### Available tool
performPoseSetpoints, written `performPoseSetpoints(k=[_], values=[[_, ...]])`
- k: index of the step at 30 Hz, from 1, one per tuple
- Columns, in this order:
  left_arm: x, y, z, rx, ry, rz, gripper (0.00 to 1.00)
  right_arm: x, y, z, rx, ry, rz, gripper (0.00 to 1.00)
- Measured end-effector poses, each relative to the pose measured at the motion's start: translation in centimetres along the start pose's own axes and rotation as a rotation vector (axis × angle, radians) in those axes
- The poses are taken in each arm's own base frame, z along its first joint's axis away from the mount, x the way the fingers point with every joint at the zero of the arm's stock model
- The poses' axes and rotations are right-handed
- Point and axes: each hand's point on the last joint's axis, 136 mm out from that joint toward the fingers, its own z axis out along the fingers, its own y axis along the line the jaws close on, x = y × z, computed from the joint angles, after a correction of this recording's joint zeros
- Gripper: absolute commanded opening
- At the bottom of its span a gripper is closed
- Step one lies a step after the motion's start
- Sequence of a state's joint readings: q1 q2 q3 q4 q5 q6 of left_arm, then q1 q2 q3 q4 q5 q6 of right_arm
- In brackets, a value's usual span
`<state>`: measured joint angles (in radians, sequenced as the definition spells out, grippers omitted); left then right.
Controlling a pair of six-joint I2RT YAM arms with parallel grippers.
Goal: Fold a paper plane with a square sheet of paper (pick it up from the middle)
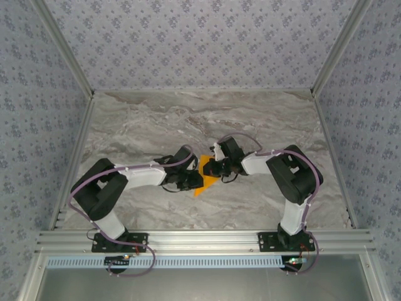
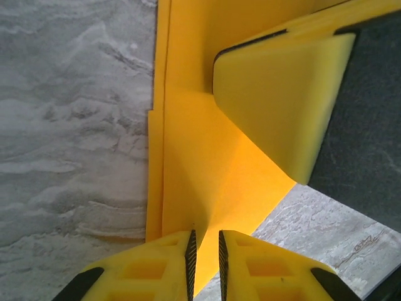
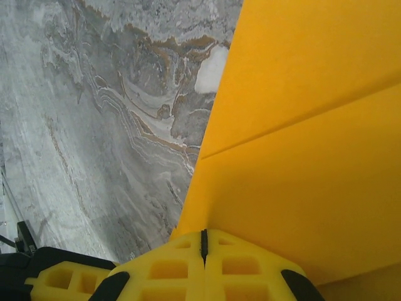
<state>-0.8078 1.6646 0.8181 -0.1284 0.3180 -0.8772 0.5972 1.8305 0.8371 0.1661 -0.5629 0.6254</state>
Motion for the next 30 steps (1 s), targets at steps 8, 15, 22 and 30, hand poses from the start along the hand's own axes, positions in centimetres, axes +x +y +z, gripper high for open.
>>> performPoseSetpoints(k=[8, 15, 22, 30], values=[[0.1, 0.1, 0.0, -0.002, 0.002, -0.003, 0.2, 0.1, 0.0, 0.1, -0.005, -0.003, 0.007, 0.0], [0.2, 0.0, 0.0, 0.003, 0.005, -0.007, 0.2, 0.1, 0.0, 0.1, -0.006, -0.003, 0.007, 0.0], [1.1, 0.5, -0.2, 0.013, 0.008, -0.026, 0.2, 0.1, 0.0, 0.1, -0.005, -0.004, 0.007, 0.0], [1.6, 1.3, -0.7, -0.001, 0.001, -0.037, 0.2, 0.1, -0.1, 0.1, -0.003, -0.005, 0.007, 0.0]])
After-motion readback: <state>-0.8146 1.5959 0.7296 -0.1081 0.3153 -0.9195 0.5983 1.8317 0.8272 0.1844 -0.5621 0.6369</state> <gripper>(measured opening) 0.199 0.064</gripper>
